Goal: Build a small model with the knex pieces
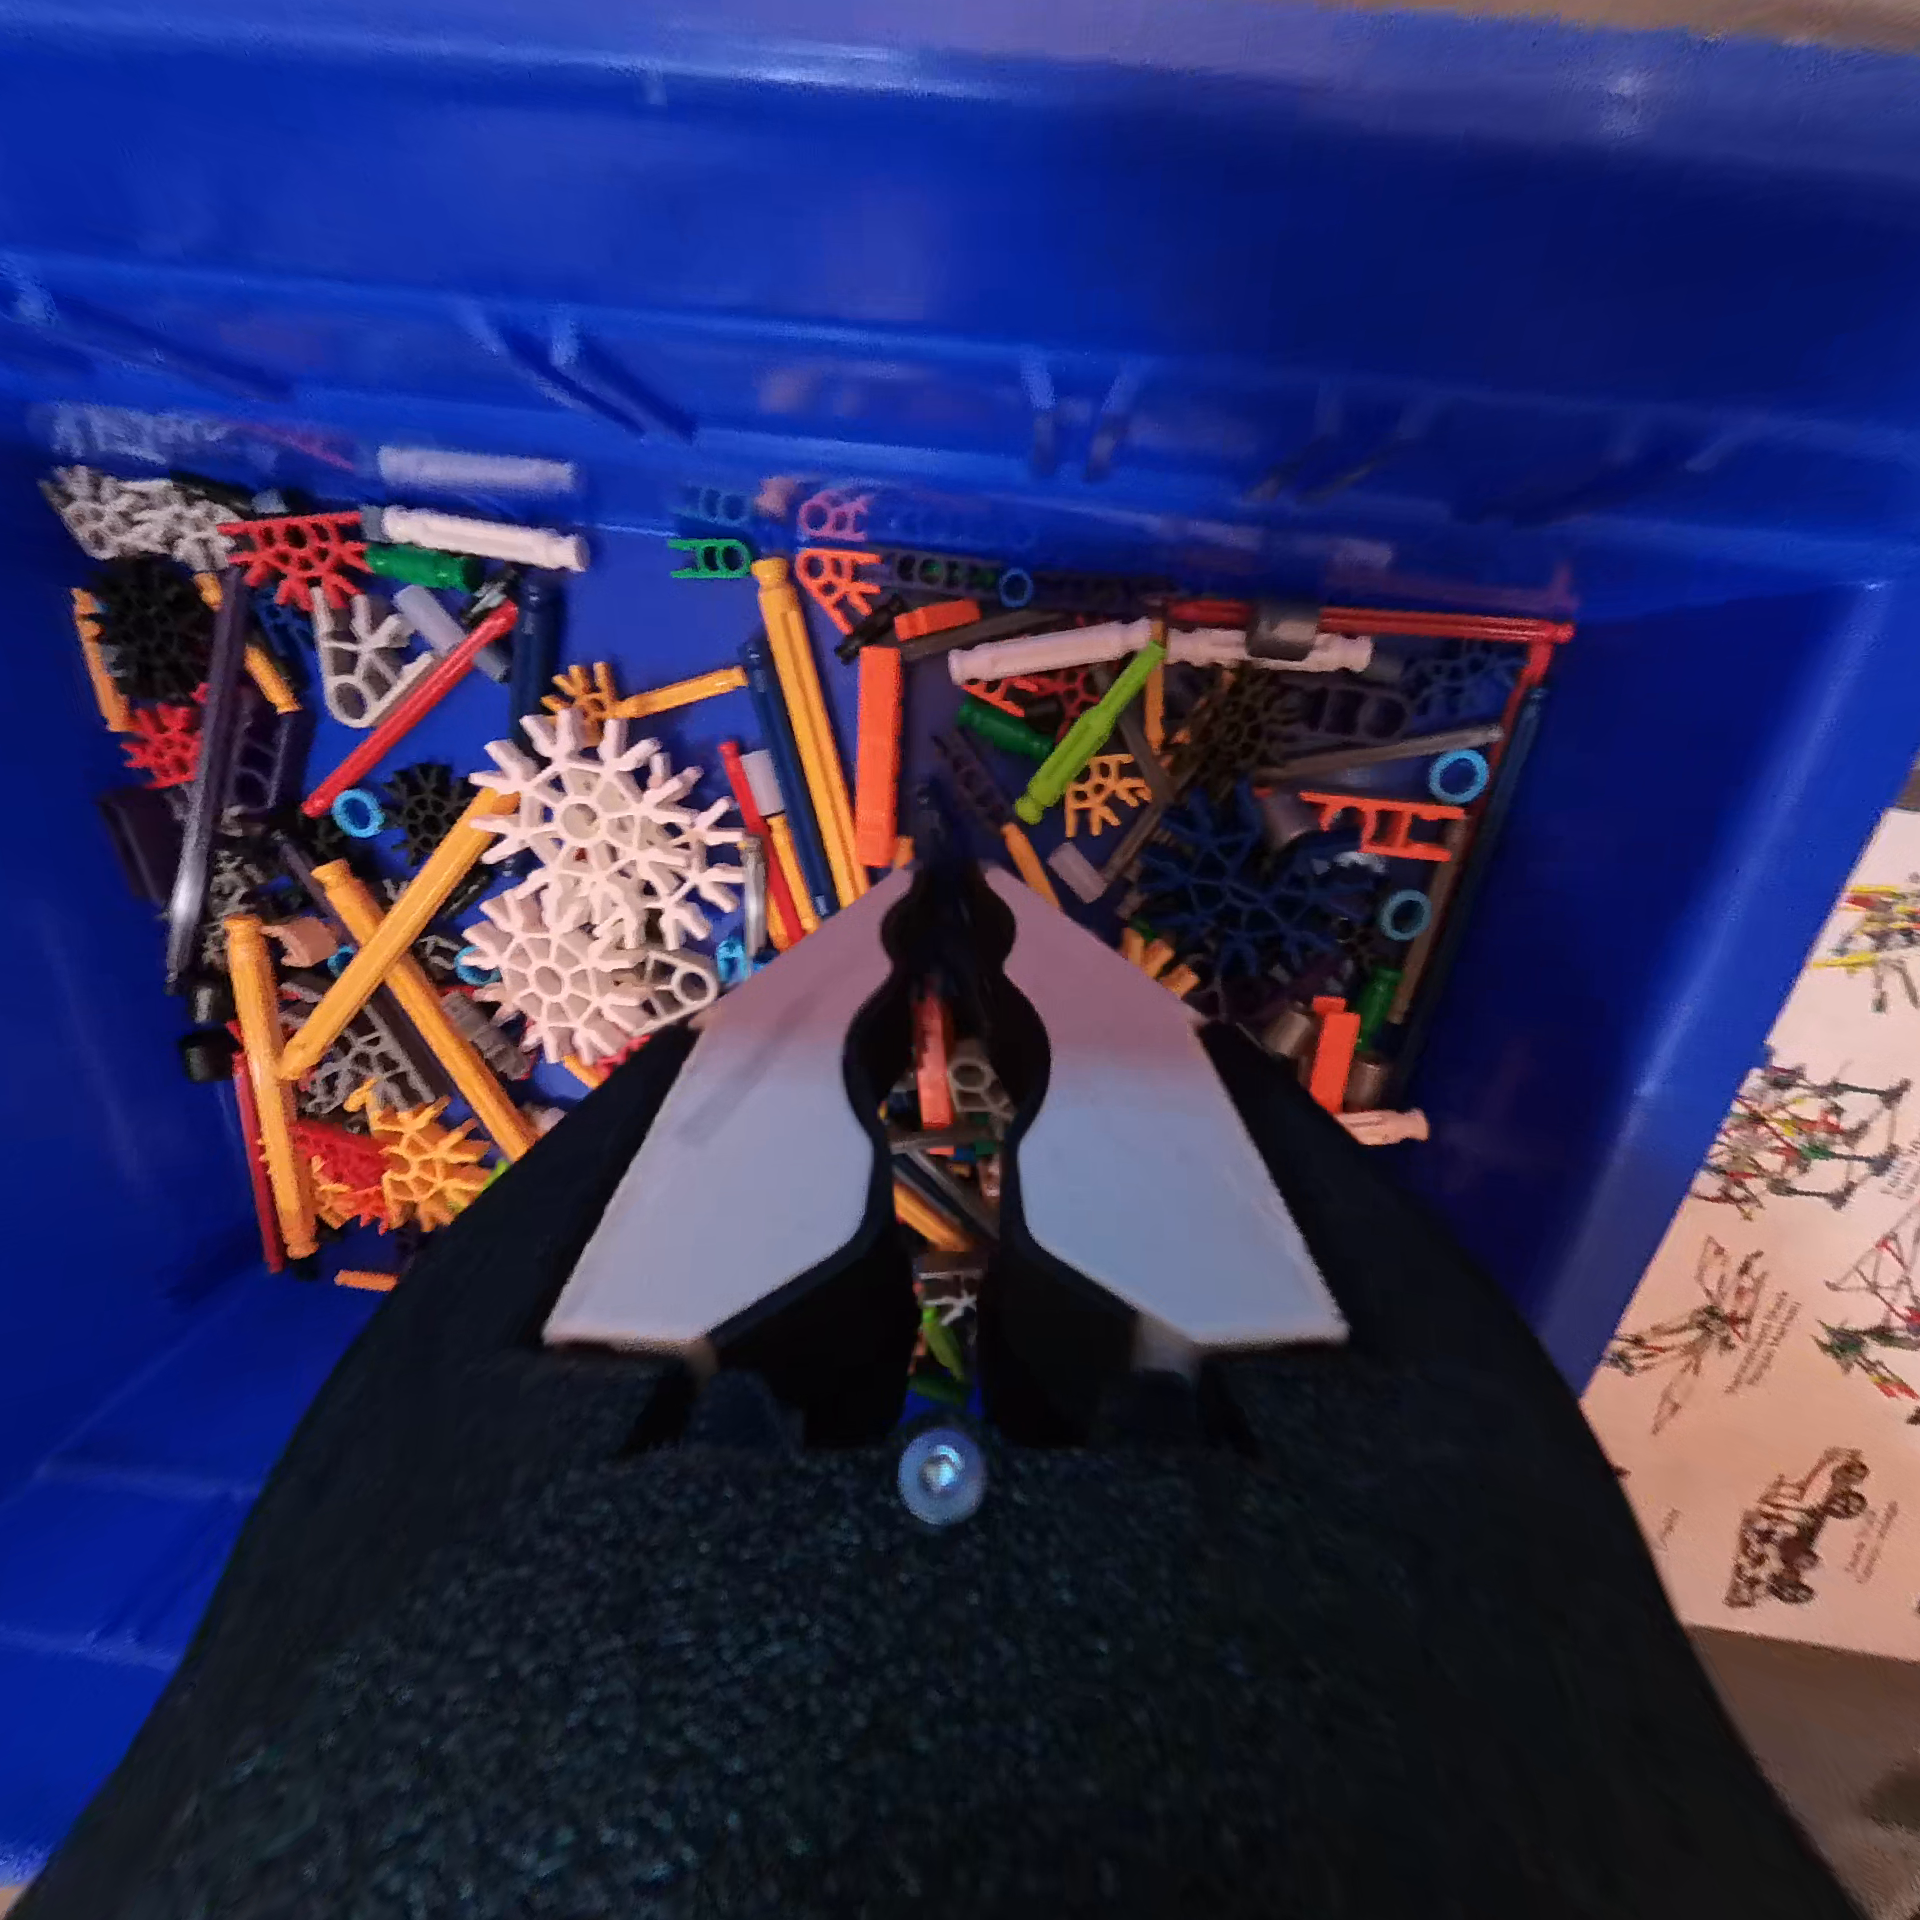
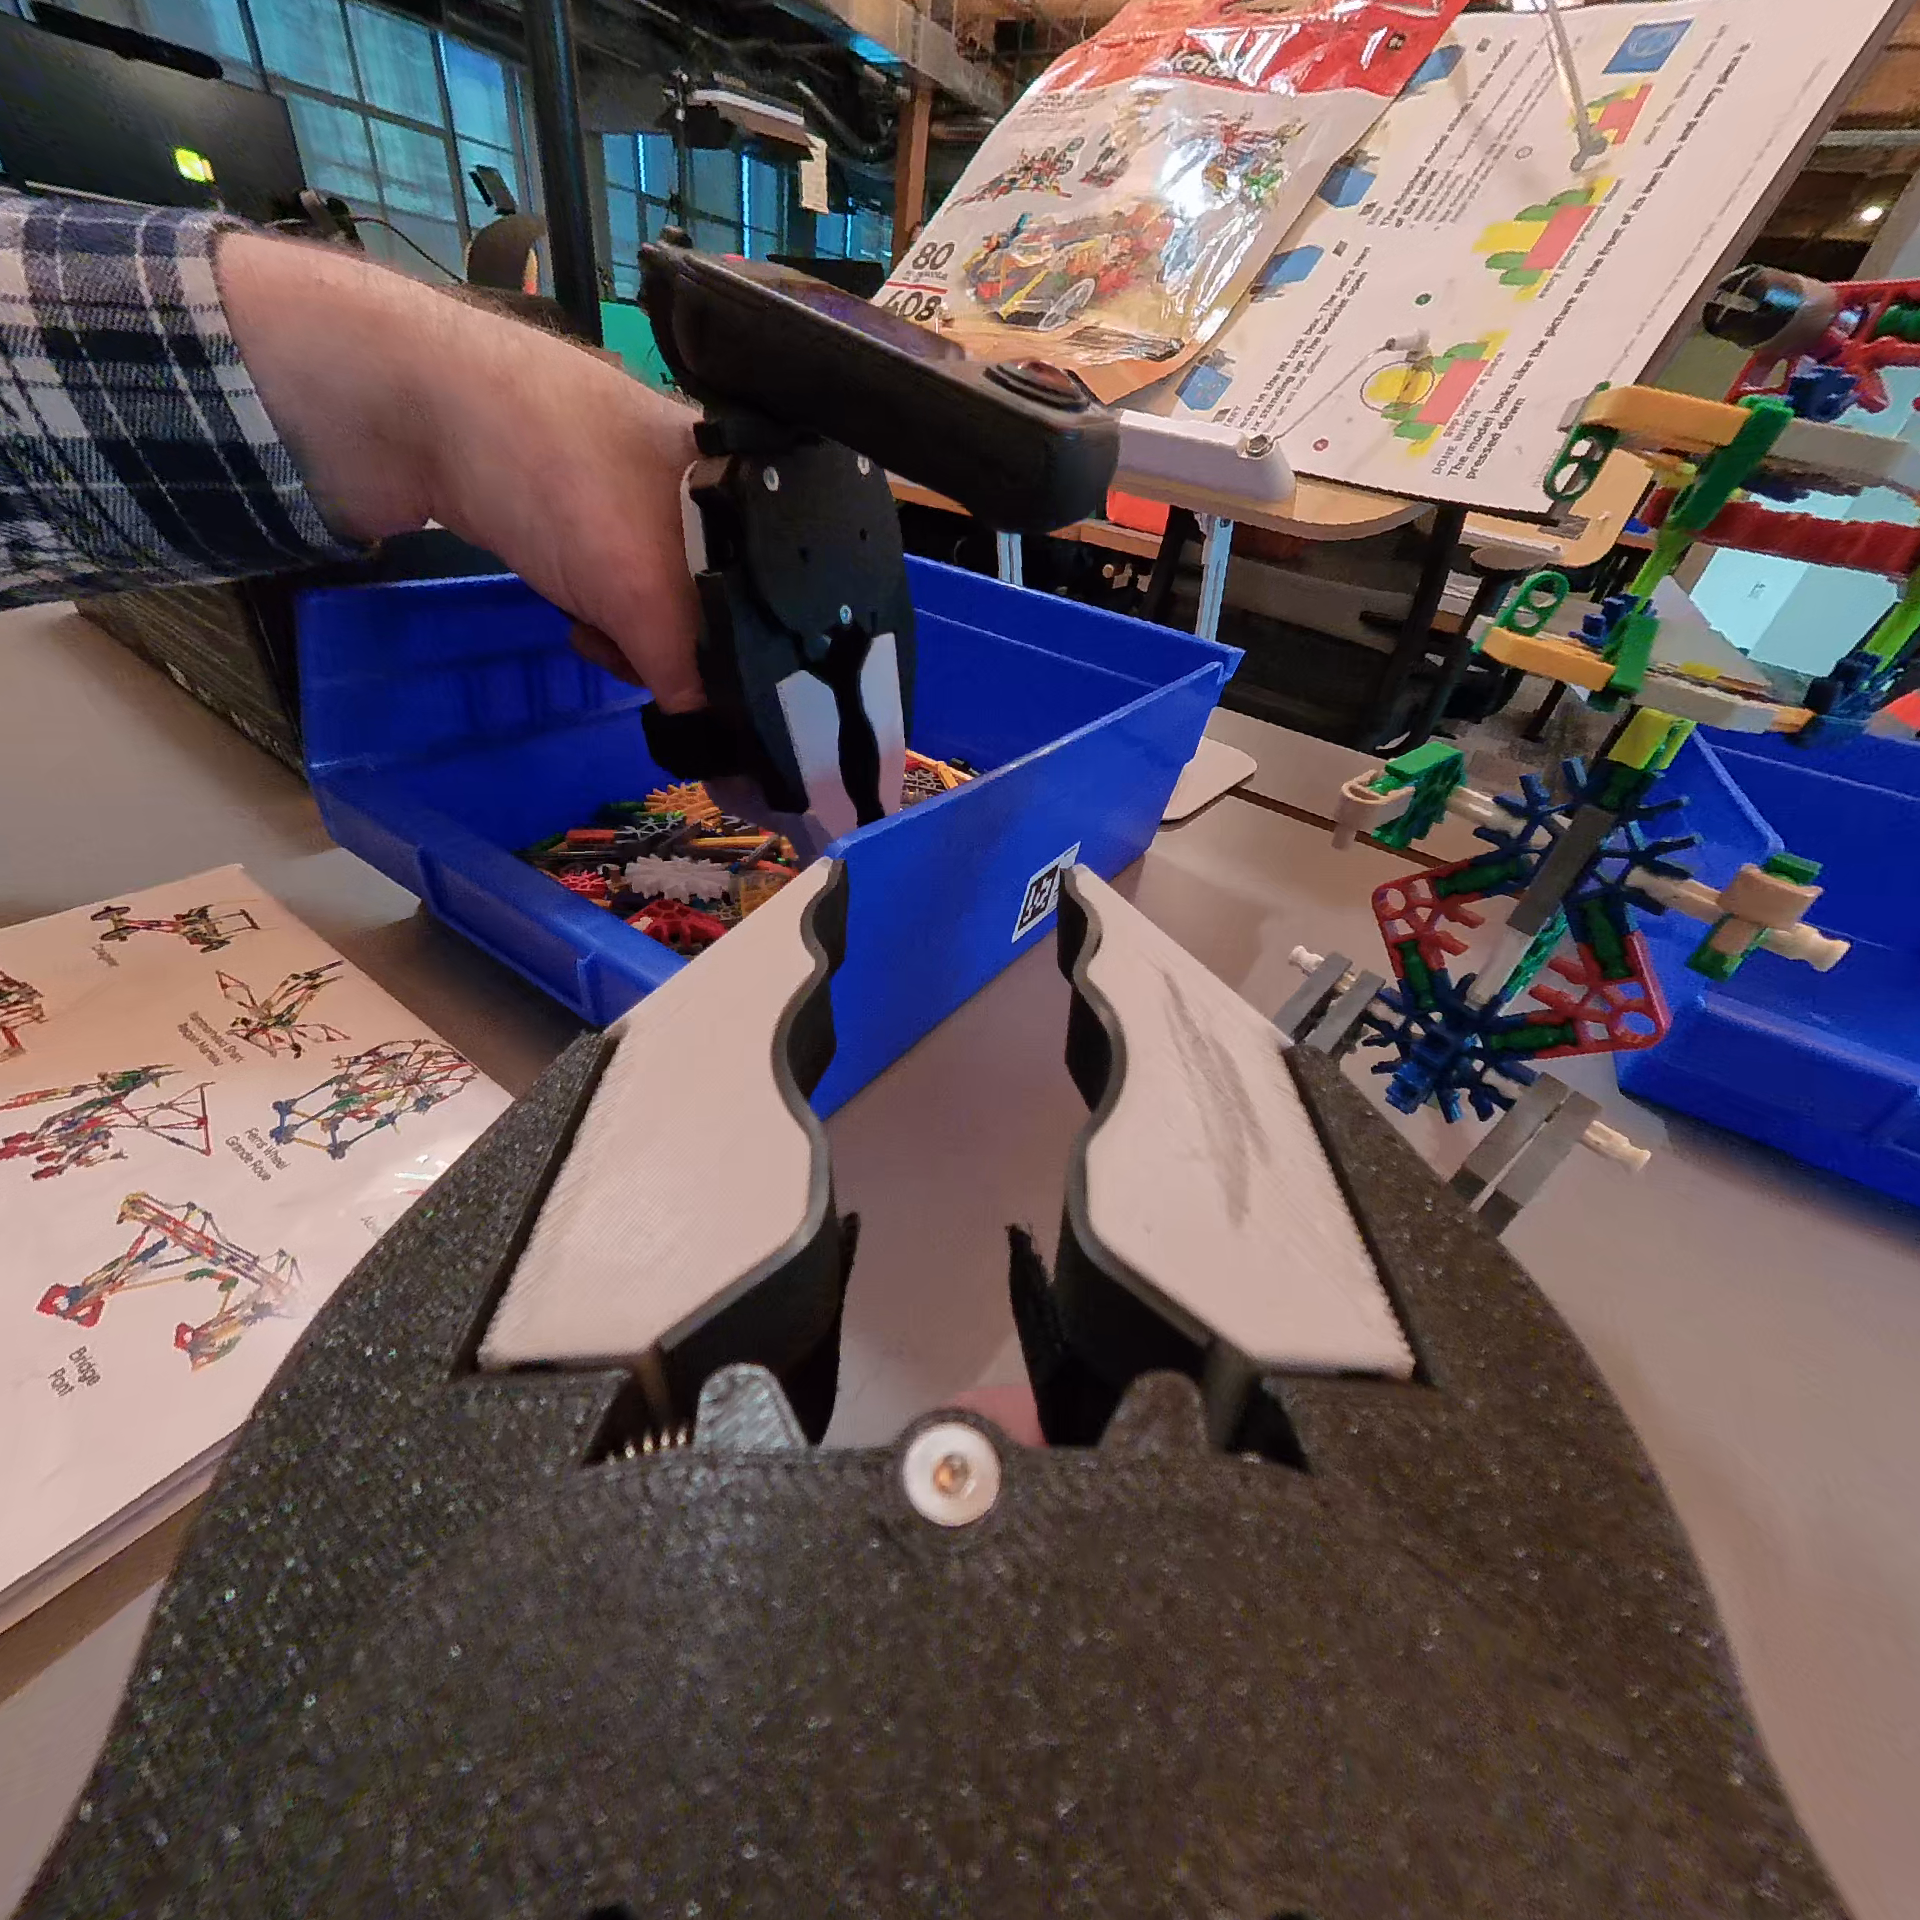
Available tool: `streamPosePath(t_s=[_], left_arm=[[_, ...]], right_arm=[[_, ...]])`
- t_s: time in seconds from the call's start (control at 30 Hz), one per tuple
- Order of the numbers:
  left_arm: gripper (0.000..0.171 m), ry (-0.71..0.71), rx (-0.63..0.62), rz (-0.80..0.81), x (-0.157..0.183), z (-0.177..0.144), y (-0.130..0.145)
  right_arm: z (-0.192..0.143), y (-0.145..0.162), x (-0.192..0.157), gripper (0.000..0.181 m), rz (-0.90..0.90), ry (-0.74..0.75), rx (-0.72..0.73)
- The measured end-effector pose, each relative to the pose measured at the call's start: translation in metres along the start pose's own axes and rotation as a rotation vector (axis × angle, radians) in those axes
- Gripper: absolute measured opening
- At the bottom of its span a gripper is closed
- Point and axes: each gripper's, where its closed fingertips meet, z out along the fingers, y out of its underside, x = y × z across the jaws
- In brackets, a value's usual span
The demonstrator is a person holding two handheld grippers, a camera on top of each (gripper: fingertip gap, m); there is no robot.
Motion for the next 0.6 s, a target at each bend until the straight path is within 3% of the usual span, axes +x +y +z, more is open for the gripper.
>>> streamPosePath(t_s=[0.13, 0.37, 0.6], left_arm=[[0.003, -0.051, 0.069, -0.025, -0.011, -0.011, -0.004], [0.003, -0.048, 0.311, -0.085, -0.013, -0.056, -0.026], [0.003, 0.041, 0.54, -0.12, 0.02, -0.102, -0.048]], right_arm=[[0.0, 0.0, 0.0, 0.04, 0.001, -0.001, 0.002], [-0.001, -0.002, -0.001, 0.041, -0.003, -0.005, 0.009], [-0.002, -0.003, -0.006, 0.05, -0.037, -0.013, 0.017]])
